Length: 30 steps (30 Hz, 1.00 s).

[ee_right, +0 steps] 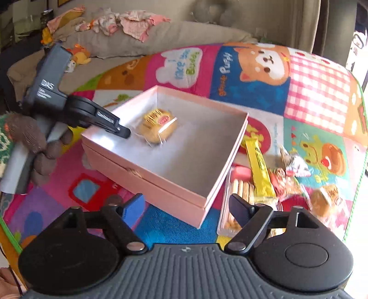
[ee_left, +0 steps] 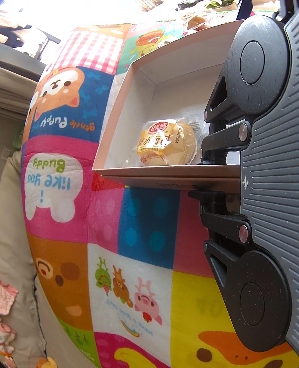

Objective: Organize objects
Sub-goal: 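Grasp the yellow-wrapped bread bun with the right tool and drop it into the box, then grasp the clear tube of puffed grain sticks with the right tool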

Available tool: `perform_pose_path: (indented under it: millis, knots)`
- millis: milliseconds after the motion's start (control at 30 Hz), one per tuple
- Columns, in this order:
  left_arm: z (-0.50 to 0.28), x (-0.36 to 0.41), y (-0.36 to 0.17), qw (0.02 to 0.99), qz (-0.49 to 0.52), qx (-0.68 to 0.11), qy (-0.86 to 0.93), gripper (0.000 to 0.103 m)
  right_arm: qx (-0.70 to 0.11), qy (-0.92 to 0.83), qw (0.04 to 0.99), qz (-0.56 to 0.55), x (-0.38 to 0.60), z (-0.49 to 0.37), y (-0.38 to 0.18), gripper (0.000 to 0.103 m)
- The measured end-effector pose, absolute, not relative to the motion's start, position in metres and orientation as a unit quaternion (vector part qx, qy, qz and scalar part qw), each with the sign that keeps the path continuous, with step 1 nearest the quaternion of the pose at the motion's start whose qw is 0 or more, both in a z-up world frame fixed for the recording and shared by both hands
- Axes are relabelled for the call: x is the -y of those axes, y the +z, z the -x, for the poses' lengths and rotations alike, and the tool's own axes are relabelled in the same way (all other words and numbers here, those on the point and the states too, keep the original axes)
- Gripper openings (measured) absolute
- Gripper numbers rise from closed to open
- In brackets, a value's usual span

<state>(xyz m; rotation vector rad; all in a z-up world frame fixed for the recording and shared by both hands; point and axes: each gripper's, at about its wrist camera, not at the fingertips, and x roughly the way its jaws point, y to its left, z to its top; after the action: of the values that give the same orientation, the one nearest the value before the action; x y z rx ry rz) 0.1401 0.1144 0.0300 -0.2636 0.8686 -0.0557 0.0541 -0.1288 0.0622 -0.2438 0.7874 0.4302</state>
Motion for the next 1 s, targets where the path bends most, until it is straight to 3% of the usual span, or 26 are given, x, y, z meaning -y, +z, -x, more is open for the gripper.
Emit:
perform_pose_path:
  millis: [67,400,567,1000]
  knots:
    - [-0.139,-0.114,0.033,0.899,0.12,-0.42,-0.026,0.02,-0.39,0.186,0.896,0.1,0.132,-0.064,0.052,0.057]
    - [-0.145,-0.113,0.057,0.916,0.104,-0.387,-0.012,0.018,-0.365,0.214,0.904,0.071,0.139,-0.056,0.047,0.057]
    - [-0.149,-0.111,0.045,0.909,0.097,-0.406,-0.005,0.016,-0.341,0.166,0.92,0.097,0.164,-0.023,0.05,0.071]
    - [-0.144,-0.111,0.041,0.905,0.1,-0.413,-0.007,0.016,-0.399,0.079,0.912,0.05,0.225,-0.048,0.021,0.071]
